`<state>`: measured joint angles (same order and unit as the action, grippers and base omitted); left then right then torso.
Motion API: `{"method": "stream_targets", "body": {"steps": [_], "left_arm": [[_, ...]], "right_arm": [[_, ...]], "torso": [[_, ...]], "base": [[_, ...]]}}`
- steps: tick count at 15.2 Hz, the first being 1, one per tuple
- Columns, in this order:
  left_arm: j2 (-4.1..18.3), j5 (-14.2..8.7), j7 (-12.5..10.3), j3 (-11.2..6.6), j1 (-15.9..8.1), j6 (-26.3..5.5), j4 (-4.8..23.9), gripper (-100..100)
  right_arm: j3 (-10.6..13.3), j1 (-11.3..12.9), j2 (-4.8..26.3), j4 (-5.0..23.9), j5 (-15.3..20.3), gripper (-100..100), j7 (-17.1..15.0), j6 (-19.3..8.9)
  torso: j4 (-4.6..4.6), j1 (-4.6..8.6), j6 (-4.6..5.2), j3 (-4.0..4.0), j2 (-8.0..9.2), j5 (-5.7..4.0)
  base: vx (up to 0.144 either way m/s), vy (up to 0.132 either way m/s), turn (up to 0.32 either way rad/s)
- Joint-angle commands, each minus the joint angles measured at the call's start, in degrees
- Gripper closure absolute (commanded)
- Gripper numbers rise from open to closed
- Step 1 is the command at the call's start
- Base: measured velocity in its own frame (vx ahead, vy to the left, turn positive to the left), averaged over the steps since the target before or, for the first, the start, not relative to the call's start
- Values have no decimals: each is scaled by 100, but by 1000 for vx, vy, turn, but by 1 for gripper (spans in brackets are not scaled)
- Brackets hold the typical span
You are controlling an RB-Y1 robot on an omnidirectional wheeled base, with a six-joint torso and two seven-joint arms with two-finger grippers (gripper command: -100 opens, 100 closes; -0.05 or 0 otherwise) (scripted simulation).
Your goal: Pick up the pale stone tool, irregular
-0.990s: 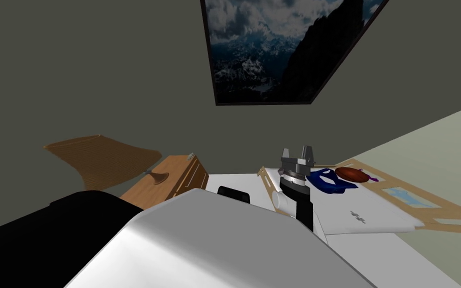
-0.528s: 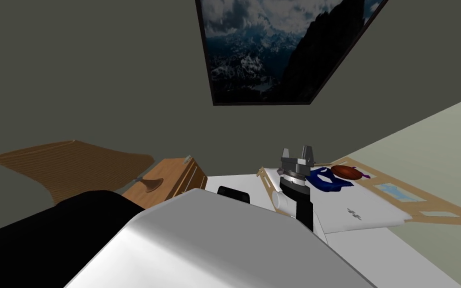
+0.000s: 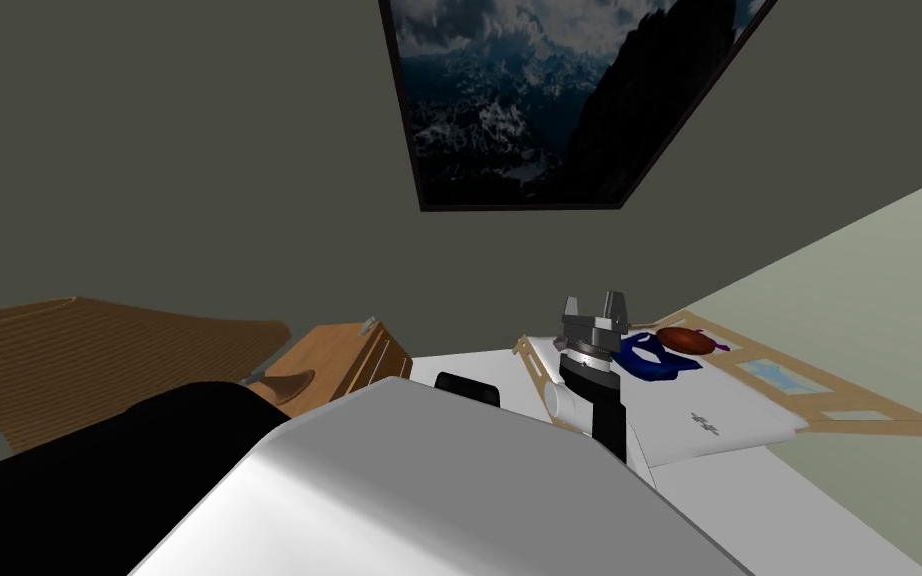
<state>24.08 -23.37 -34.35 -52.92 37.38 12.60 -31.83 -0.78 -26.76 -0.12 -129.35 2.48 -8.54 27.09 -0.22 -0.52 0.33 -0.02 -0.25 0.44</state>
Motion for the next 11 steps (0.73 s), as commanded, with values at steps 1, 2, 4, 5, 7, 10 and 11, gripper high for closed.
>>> {"method": "stream_targets", "body": {"steps": [1, 2, 4, 5, 7, 10, 11], "left_arm": [[90, -18, -208, 169, 11, 89, 156, 100], [88, -196, -383, 372, 295, 326, 358, 100], [88, -196, -611, 575, 345, 384, 358, 100], [88, -196, -611, 575, 345, 384, 358, 100], [87, -374, -877, 880, 679, 668, 561, 100], [85, -551, -1417, 1386, 898, 975, 781, 100], [85, -551, -1417, 1386, 973, 975, 940, 100]], "right_arm": [[0, 0, 0, 0, 0, 0, 0, 0], [0, 0, 0, 0, 0, 0, 0, 0], [0, 0, 0, 0, 0, 0, 0, 0], [0, 0, 0, 0, 0, 0, 0, 0], [0, 0, 0, 0, 0, 0, 0, 0], [0, 0, 0, 0, 0, 0, 0, 0], [0, 0, 0, 0, 0, 0, 0, 0]], "torso": [[0, 0, 0, 0, 0, 0], [-2, 4, 1, 4, 7, 0], [0, 1, -1, 2, 3, -1], [0, -2, -1, 1, 0, 1], [2, -3, -4, 0, 2, -2], [7, -5, -2, -6, -7, -6], [5, -4, 2, -9, -13, -5]], "base": [[15, 0, 15], [42, 6, -143], [67, 30, -74], [43, 22, 9], [76, 34, -115], [80, 39, -87], [58, 42, -53]]}}
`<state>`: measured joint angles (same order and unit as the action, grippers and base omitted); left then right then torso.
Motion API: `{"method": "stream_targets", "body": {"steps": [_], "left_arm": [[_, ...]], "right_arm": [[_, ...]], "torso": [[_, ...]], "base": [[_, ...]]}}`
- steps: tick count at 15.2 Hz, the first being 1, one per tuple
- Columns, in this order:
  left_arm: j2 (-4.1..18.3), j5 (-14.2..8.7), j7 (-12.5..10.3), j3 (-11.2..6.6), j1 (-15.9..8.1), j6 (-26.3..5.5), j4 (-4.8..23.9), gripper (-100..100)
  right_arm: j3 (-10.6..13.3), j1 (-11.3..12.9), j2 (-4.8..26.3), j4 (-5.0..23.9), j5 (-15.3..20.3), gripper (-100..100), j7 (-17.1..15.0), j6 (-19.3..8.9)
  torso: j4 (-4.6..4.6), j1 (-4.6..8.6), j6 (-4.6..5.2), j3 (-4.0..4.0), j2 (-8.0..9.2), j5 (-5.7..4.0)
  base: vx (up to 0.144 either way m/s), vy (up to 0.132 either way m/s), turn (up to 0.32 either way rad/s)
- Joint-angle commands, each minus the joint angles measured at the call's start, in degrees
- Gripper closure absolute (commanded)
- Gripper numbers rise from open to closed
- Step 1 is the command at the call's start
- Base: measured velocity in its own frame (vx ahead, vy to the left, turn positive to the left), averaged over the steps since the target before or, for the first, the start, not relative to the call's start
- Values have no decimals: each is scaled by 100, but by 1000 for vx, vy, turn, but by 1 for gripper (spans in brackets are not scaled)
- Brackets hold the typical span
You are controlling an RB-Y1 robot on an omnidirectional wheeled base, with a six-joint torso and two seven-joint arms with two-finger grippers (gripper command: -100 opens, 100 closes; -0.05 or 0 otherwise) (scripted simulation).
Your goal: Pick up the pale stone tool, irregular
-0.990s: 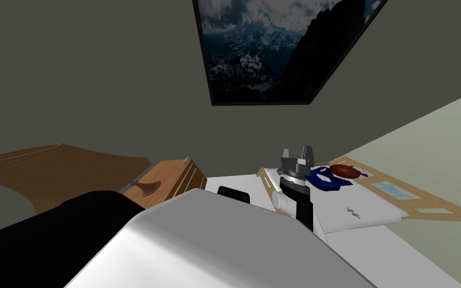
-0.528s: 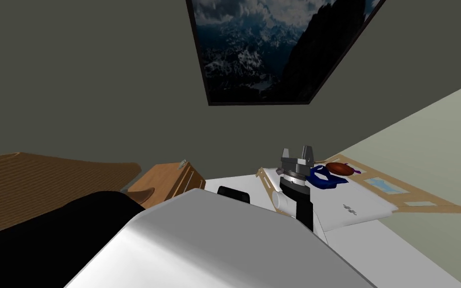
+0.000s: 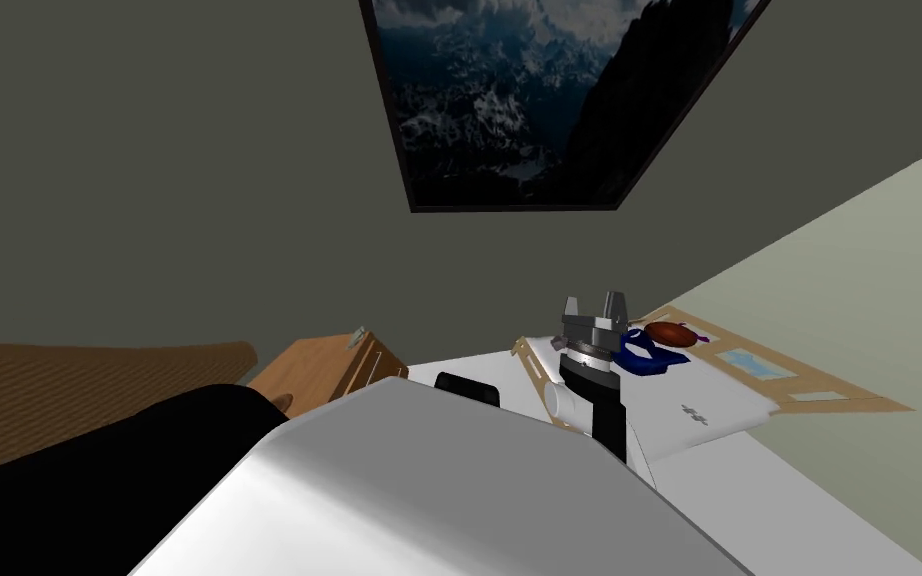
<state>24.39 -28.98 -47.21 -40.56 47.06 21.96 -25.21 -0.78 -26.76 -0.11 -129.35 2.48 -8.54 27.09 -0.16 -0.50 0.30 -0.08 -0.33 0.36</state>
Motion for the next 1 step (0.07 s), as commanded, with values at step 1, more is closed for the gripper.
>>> {"method": "stream_targets", "body": {"steps": [1], "left_arm": [[0, 0, 0, 0, 0, 0, 0, 100]], "right_arm": [[0, 0, 0, 0, 0, 0, 0, 0]], "torso": [[0, 0, 0, 0, 0, 0]], "base": [[26, 23, -1]]}}
